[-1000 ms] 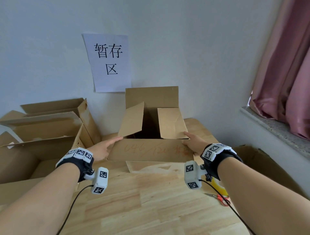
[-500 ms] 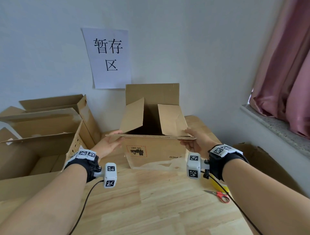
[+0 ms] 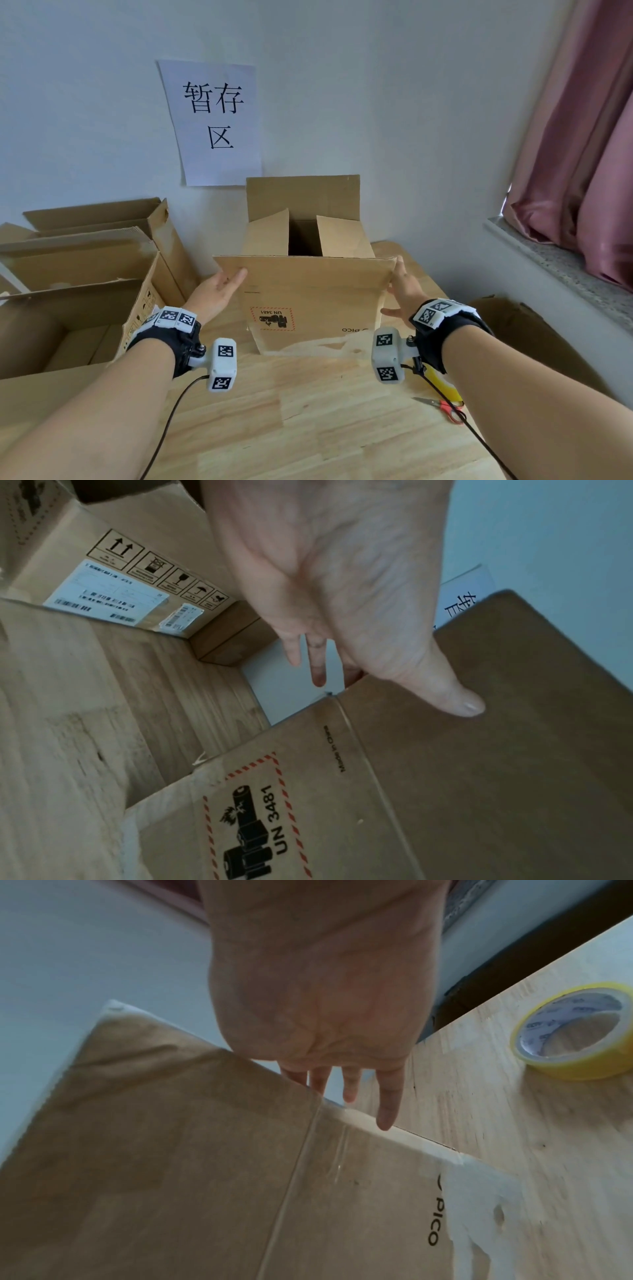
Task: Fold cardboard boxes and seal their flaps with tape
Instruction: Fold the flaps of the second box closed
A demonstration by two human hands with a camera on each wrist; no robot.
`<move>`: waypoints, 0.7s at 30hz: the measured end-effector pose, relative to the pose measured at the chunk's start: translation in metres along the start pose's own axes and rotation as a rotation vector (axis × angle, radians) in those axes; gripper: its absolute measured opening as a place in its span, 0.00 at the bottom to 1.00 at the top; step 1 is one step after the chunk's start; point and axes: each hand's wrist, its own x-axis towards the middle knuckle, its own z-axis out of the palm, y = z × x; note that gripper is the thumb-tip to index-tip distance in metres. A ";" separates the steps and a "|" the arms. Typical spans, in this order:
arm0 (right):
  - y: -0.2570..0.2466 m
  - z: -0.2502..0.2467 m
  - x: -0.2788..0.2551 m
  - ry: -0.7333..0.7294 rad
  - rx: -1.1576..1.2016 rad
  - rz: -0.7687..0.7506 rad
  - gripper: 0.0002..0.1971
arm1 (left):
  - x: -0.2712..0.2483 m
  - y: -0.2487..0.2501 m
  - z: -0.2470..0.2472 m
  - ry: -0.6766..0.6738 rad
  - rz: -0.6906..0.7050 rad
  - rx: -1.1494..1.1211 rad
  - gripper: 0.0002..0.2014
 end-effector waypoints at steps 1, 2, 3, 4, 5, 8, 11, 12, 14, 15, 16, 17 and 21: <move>0.000 0.000 0.000 0.004 0.011 -0.010 0.38 | 0.000 0.001 0.000 0.012 0.002 -0.018 0.41; -0.001 0.000 -0.001 0.006 0.022 -0.019 0.38 | 0.001 0.002 0.001 0.020 0.004 -0.026 0.41; 0.000 -0.001 0.001 0.001 0.031 -0.032 0.38 | 0.003 0.003 0.002 0.032 -0.006 -0.048 0.42; -0.001 -0.001 0.001 -0.006 0.029 -0.045 0.38 | 0.005 0.003 0.002 0.046 -0.015 -0.065 0.44; -0.001 -0.001 0.001 -0.017 0.025 -0.063 0.39 | 0.007 0.003 0.003 0.062 -0.023 -0.083 0.45; 0.001 0.000 0.004 -0.049 0.000 -0.113 0.47 | 0.013 0.008 0.008 0.114 -0.036 -0.081 0.40; 0.004 0.001 0.014 -0.033 -0.117 -0.168 0.52 | 0.020 0.014 0.010 0.142 -0.061 -0.012 0.35; 0.005 0.001 0.018 -0.006 -0.188 -0.197 0.45 | 0.023 0.014 0.010 0.143 -0.069 0.024 0.34; 0.006 0.002 0.024 0.043 -0.318 -0.248 0.31 | 0.031 0.013 0.011 0.146 -0.099 0.118 0.33; 0.006 0.003 0.028 0.062 -0.360 -0.262 0.28 | 0.033 0.013 0.012 0.146 -0.112 0.154 0.33; 0.005 0.004 0.030 0.075 -0.391 -0.261 0.27 | 0.035 0.012 0.012 0.144 -0.122 0.178 0.33; 0.003 0.005 0.032 0.089 -0.418 -0.258 0.26 | 0.037 0.012 0.013 0.144 -0.133 0.188 0.31; -0.009 0.014 0.039 0.119 -0.507 -0.171 0.24 | 0.044 0.008 0.012 0.171 -0.182 0.083 0.25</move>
